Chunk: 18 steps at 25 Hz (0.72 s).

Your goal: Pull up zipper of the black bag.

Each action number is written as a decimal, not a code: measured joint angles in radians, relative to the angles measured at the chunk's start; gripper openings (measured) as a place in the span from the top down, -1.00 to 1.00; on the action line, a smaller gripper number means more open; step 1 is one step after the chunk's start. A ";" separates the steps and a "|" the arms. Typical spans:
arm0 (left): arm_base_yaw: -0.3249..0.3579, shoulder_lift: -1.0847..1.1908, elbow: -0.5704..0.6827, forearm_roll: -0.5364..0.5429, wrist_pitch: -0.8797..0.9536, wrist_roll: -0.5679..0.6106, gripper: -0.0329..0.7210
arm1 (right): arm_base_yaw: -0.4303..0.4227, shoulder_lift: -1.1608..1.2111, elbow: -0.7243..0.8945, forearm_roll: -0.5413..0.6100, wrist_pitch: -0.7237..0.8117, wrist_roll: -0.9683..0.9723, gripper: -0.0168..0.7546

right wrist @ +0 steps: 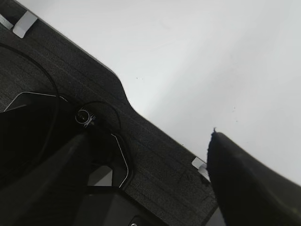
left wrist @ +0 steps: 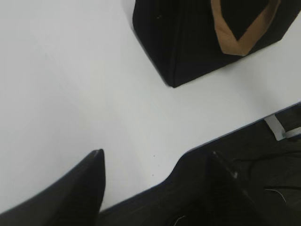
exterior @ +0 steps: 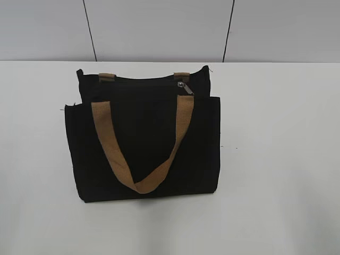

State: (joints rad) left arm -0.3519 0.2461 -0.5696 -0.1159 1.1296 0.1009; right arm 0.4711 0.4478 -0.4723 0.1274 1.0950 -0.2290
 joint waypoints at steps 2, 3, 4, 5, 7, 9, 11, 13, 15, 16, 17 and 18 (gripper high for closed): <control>0.000 0.000 0.016 -0.024 -0.035 0.037 -0.41 | 0.000 0.000 0.000 -0.002 0.000 0.014 -0.56; 0.000 0.001 0.021 -0.032 -0.043 0.046 -0.41 | 0.000 0.000 0.000 -0.004 0.000 0.018 -0.56; 0.000 0.001 0.023 -0.035 -0.050 0.050 -0.41 | 0.000 0.000 0.000 -0.006 0.000 0.021 -0.56; 0.000 0.001 0.025 -0.037 -0.053 0.053 -0.41 | 0.000 0.000 0.000 -0.006 0.000 0.022 -0.56; 0.000 0.001 0.026 -0.038 -0.056 0.057 -0.41 | 0.000 0.000 0.000 -0.009 0.000 0.024 -0.56; 0.000 0.001 0.026 -0.038 -0.057 0.056 -0.40 | 0.000 0.000 0.000 -0.010 0.000 0.026 -0.56; 0.000 0.001 0.026 -0.039 -0.058 0.057 -0.40 | 0.000 0.000 0.000 -0.011 0.000 0.026 -0.56; 0.000 0.001 0.026 -0.039 -0.058 0.057 -0.40 | 0.000 0.000 0.000 -0.012 -0.001 0.026 -0.56; 0.000 0.001 0.026 -0.039 -0.059 0.057 -0.40 | 0.000 0.000 0.000 -0.012 -0.001 0.026 -0.56; 0.000 0.001 0.026 -0.039 -0.059 0.057 -0.40 | 0.000 0.000 0.000 -0.012 -0.001 0.026 -0.56; 0.001 0.001 0.026 -0.040 -0.059 0.057 -0.40 | 0.000 0.000 0.000 -0.012 -0.001 0.026 -0.56; 0.008 0.000 0.026 -0.040 -0.059 0.057 -0.40 | -0.003 0.000 0.000 -0.012 -0.001 0.026 -0.56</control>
State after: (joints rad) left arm -0.3438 0.2461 -0.5433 -0.1562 1.0710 0.1576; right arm 0.4678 0.4478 -0.4719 0.1156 1.0939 -0.2034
